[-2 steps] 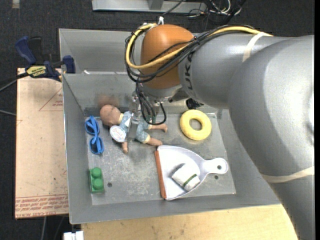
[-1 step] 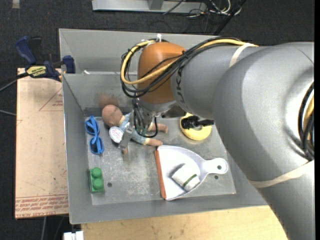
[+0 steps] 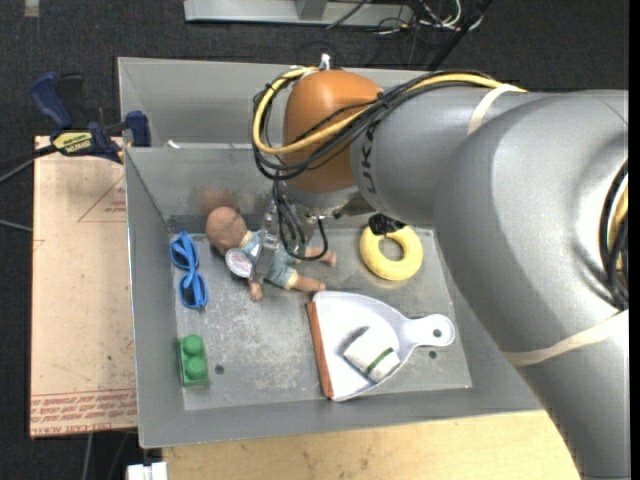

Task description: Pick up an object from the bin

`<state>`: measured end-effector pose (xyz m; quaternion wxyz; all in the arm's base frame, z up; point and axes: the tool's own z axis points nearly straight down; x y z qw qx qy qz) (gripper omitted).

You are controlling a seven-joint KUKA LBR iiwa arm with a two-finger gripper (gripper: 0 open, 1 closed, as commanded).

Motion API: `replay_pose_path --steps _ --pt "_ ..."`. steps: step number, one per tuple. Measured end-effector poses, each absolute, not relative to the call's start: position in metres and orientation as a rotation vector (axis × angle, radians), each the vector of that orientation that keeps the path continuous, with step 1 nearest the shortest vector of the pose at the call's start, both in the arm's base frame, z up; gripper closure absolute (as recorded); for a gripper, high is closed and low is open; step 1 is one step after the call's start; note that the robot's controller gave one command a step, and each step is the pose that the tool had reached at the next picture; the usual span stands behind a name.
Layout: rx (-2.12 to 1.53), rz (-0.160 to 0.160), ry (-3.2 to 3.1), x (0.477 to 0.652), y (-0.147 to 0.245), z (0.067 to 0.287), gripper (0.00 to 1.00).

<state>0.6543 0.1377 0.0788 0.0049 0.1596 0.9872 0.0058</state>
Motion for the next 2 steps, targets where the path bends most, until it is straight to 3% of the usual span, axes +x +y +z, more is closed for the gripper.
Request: replay_pose_path --steps 2 --pt "0.502 0.019 3.093 0.6534 0.1376 0.0817 1.0"
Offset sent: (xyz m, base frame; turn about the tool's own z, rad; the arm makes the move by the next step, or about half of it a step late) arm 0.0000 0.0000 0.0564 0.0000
